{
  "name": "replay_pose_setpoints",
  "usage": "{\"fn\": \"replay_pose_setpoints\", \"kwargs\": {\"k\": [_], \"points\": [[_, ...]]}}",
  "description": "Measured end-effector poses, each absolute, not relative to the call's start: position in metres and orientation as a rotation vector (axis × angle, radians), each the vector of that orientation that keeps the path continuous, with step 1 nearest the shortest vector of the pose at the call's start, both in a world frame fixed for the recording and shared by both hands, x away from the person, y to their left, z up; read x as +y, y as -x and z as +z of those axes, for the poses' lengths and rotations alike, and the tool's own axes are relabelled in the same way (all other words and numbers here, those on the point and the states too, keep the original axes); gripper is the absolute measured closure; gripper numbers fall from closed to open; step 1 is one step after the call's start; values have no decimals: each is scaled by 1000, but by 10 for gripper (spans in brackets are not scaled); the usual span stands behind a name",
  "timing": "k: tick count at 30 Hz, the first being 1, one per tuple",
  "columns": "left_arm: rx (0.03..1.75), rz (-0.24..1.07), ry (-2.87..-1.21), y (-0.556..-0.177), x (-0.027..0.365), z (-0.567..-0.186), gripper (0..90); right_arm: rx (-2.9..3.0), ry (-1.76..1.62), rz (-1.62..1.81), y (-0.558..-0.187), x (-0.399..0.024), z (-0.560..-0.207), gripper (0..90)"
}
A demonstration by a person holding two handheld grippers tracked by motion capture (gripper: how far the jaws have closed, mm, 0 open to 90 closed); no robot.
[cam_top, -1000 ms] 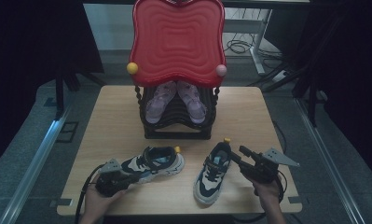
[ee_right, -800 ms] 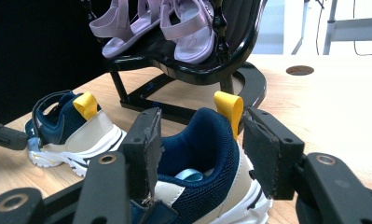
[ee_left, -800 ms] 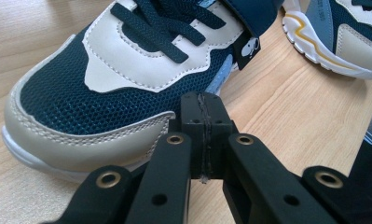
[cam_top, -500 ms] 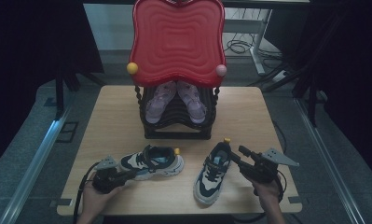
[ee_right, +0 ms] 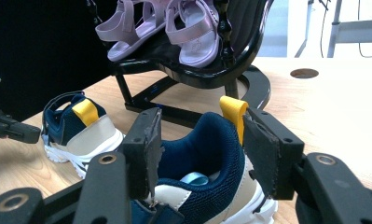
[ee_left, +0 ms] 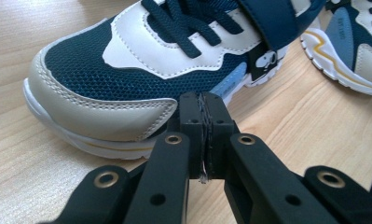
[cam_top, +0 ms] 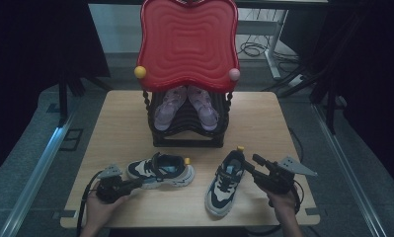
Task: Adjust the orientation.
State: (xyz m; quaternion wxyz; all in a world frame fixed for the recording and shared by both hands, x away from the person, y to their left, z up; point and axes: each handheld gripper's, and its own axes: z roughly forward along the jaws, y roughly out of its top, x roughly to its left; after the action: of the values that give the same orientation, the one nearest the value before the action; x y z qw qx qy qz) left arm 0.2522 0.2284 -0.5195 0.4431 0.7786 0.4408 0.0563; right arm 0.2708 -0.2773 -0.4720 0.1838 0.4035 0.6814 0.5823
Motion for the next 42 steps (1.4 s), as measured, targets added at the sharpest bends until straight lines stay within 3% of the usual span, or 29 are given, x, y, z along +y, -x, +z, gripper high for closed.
{"fn": "replay_pose_setpoints", "kwargs": {"k": [6,9,15,20,25,42], "points": [[1051,136,-1943,-247,228,-513,800,1924,-1128,1662,-267,-276,-465,478],[1034,150,-1958,-245,228,-507,697,1941,-1121,1664,-265,-270,-459,496],[1056,179,-1927,-241,231,-501,545,2062,-1057,1663,-266,-242,-446,688],[1087,194,-1890,-241,240,-499,506,2167,-948,1608,-275,-208,-435,826],[1099,210,-1876,-242,248,-498,489,2224,-931,1630,-288,-181,-433,885],[1118,219,-1848,-242,257,-499,455,2288,-1031,1623,-329,-118,-434,900]]}}
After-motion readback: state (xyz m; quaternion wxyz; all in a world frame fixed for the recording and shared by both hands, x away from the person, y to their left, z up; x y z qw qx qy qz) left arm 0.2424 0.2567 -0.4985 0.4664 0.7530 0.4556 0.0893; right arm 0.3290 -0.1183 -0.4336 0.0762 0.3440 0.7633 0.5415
